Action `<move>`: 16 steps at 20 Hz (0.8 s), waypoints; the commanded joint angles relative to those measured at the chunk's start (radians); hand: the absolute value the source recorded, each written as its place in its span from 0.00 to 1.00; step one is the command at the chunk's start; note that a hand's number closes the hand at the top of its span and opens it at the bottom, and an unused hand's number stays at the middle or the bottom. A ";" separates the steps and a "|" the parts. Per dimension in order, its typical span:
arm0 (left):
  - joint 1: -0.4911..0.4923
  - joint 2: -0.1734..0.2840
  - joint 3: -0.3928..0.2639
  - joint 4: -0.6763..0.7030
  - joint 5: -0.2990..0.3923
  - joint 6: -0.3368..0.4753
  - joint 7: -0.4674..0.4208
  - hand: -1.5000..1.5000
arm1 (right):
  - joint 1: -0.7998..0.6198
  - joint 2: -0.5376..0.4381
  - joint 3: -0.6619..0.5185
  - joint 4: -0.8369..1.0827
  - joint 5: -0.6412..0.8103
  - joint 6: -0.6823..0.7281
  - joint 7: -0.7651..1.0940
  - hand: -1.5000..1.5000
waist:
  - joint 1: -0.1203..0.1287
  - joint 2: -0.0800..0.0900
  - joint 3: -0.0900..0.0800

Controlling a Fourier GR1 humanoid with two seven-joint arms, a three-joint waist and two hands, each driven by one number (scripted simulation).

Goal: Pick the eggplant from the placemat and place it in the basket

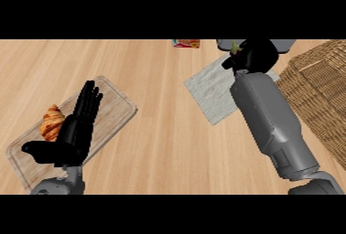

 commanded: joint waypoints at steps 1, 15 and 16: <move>0.007 0.012 0.033 0.011 0.016 -0.011 -0.021 0.50 | -0.112 0.017 -0.018 0.018 0.049 -0.117 0.092 1.00 | -0.017 -0.007 -0.001; 0.050 -0.008 0.025 -0.072 -0.005 0.034 0.053 0.50 | -0.130 -0.062 -0.114 0.018 0.217 0.095 0.276 1.00 | -0.060 -0.023 -0.001; 0.039 0.023 0.060 -0.012 0.024 -0.022 -0.005 0.50 | -0.149 -0.064 -0.108 -0.002 0.227 0.137 0.286 1.00 | -0.064 -0.022 -0.002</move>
